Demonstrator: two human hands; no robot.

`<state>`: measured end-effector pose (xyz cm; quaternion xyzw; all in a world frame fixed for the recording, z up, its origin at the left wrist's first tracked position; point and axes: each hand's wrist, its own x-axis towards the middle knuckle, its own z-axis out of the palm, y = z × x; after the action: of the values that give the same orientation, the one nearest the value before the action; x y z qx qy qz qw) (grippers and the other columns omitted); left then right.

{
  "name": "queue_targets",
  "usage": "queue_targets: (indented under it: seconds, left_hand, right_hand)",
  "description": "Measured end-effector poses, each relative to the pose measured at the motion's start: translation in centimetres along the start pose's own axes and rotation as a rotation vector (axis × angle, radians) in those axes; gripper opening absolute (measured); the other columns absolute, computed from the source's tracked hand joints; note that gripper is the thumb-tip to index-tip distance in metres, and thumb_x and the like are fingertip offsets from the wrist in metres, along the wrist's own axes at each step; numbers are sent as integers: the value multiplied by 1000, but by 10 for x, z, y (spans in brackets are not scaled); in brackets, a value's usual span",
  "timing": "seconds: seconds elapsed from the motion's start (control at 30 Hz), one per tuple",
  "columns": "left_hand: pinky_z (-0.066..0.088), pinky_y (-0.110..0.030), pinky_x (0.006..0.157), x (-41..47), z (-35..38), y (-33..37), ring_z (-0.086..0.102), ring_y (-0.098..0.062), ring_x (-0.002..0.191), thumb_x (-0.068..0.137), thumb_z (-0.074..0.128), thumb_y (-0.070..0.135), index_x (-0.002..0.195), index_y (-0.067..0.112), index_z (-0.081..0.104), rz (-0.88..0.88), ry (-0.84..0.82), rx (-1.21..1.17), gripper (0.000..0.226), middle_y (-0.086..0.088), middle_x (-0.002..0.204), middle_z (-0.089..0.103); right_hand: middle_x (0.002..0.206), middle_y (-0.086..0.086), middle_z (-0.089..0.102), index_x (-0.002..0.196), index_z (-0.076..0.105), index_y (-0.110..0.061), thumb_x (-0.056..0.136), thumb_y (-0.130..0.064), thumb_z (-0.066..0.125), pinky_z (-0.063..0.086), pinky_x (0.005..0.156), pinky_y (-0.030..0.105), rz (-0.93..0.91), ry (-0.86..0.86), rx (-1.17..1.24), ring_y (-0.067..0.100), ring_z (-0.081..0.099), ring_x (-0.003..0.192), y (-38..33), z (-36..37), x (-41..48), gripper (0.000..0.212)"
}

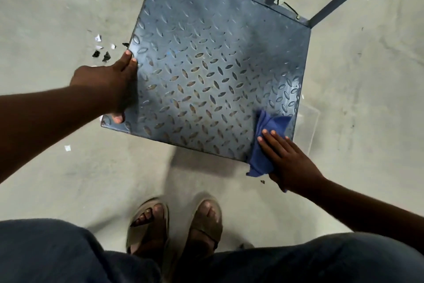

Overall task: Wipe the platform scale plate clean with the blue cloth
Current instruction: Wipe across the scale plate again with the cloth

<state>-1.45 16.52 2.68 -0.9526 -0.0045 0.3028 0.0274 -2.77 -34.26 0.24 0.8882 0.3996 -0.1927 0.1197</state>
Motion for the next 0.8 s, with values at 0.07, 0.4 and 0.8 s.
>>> queue_targets:
  seconds: [0.07,0.4,0.8]
  left_hand:
    - [57,-39,83,2,1,5,57,-28,141,69,94,56,169,24,-18,4,25,23,153,8,176,-26]
    - [48,-69,108,62,76,-45,40,-57,147,35,107,44,170,13,-7,133,31,-68,179,-17,177,-10]
    - [45,-77,103,67,53,-14,45,-65,139,52,72,68,169,10,-5,301,225,-30,153,-23,176,7]
  right_hand:
    - [174,6,-2,165,2,-19,75,-35,83,29,125,50,177,20,201,27,2,161,1,17,-22,122]
    - [105,0,75,115,67,-21,97,-36,69,50,86,30,1064,266,1454,25,70,107,-14,31,-22,23]
    - [125,19,68,97,63,-14,90,-31,78,54,104,46,964,401,1514,30,67,111,180,-60,181,24]
